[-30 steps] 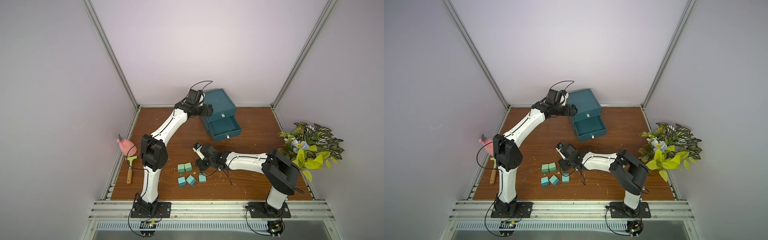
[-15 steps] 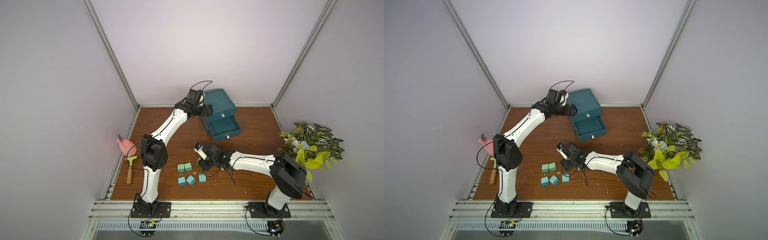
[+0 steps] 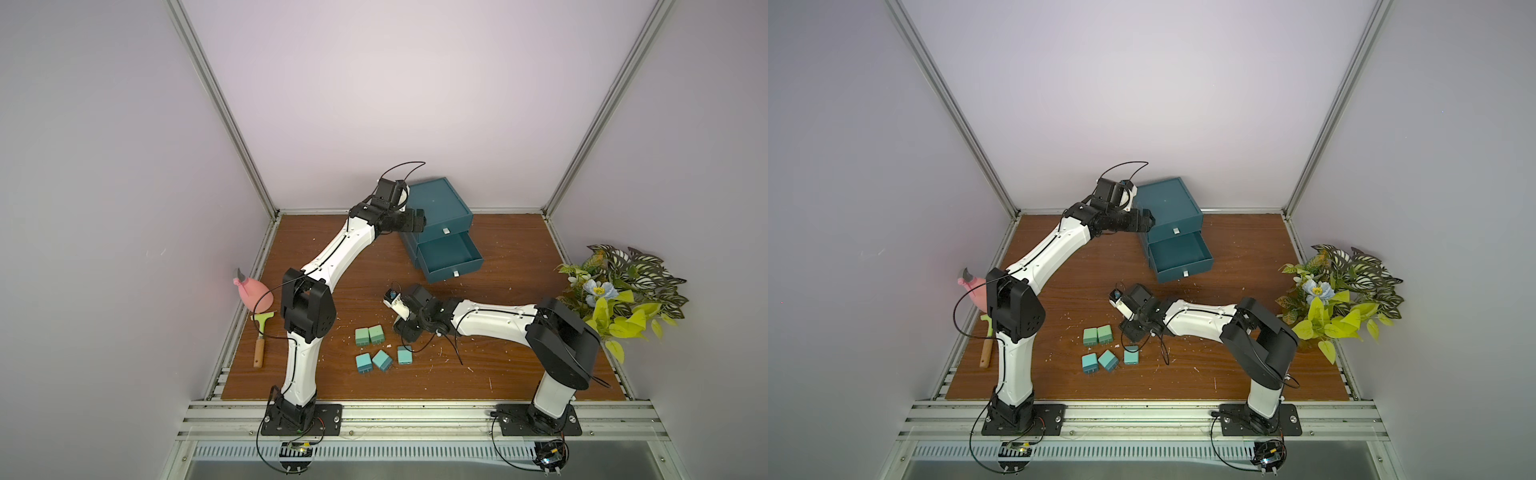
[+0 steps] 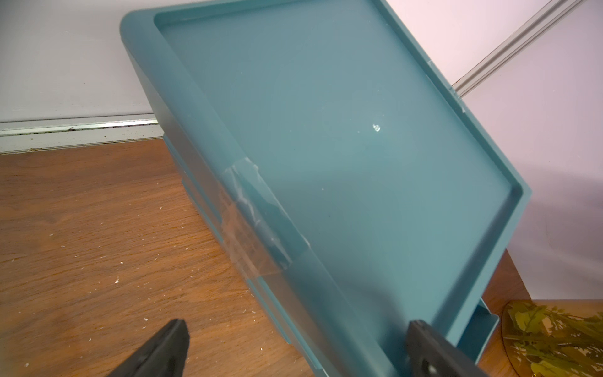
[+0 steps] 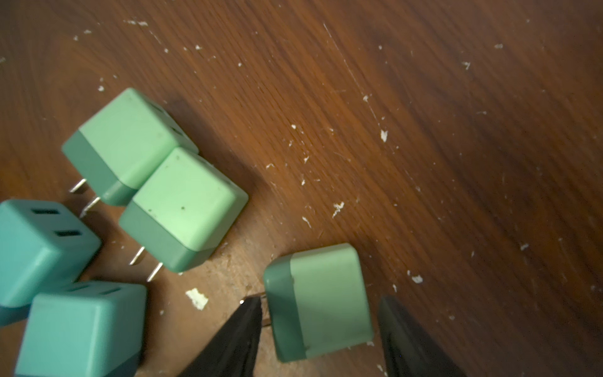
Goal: Place the plugs into the drawer by color
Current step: Pick up the plug from the center of the board.
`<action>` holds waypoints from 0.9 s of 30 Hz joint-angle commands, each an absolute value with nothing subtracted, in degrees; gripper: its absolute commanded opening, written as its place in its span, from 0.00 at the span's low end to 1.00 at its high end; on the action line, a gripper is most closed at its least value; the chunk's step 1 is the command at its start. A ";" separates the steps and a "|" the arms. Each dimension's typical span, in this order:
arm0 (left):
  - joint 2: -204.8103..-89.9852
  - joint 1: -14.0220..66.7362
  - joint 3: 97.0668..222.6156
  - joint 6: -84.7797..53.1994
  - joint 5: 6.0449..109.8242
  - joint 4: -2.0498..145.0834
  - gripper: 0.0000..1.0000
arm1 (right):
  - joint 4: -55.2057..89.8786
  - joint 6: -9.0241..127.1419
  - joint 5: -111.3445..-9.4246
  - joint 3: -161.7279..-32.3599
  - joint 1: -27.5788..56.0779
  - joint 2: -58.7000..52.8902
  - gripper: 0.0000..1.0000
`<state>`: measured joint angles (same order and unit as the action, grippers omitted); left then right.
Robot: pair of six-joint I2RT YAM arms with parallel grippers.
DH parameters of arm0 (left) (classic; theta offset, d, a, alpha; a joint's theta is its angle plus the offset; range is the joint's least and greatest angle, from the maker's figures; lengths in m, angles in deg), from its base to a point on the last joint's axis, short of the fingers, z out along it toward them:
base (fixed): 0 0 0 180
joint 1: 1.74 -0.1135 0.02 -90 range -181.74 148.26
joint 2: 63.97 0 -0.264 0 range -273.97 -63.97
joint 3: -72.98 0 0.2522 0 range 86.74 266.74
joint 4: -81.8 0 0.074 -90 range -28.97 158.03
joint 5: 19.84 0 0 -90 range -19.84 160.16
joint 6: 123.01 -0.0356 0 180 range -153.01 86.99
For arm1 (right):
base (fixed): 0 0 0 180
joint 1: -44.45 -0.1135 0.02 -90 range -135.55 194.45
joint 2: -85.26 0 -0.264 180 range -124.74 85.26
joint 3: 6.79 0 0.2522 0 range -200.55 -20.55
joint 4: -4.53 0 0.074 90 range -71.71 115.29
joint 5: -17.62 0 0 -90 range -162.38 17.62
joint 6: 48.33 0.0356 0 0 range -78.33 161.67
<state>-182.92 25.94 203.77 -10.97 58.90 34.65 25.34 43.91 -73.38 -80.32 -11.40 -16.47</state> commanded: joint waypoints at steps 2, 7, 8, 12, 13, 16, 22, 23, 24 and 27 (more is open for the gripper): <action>-182.10 25.59 202.31 -12.19 59.26 30.97 0.99 | 25.73 42.90 -72.12 -82.34 -11.25 -17.18 0.60; -182.14 25.59 202.30 -12.14 59.29 30.94 0.99 | 25.62 42.95 -71.94 -82.18 -11.17 -17.07 0.55; -182.12 25.59 202.30 -12.09 59.26 30.96 0.98 | 25.58 42.98 -71.88 -82.16 -11.13 -17.05 0.53; -182.10 25.59 202.31 -12.18 59.27 30.94 0.99 | 25.67 43.68 -71.35 -82.02 -11.12 -16.64 0.49; -182.15 25.59 202.31 -12.10 59.39 30.94 0.99 | 25.67 43.93 -71.20 -81.99 -11.15 -16.48 0.48; -182.01 25.59 202.31 -12.19 59.35 30.94 0.98 | 25.76 45.06 -70.76 -81.99 -11.16 -15.41 0.45; -181.74 25.59 202.25 -12.23 59.58 30.99 0.98 | 26.17 48.45 -70.95 -82.33 -10.93 -12.02 0.42; -181.57 25.59 202.23 -12.20 59.53 30.95 0.99 | 26.36 49.08 -71.10 -82.47 -10.85 -11.40 0.41; -181.52 25.59 202.23 -12.21 59.55 30.94 0.99 | 26.61 49.84 -71.38 -82.68 -10.75 -10.56 0.41; -181.31 25.57 202.14 -11.98 59.53 30.96 0.99 | 28.37 52.47 -72.70 -83.84 -10.48 -8.00 0.40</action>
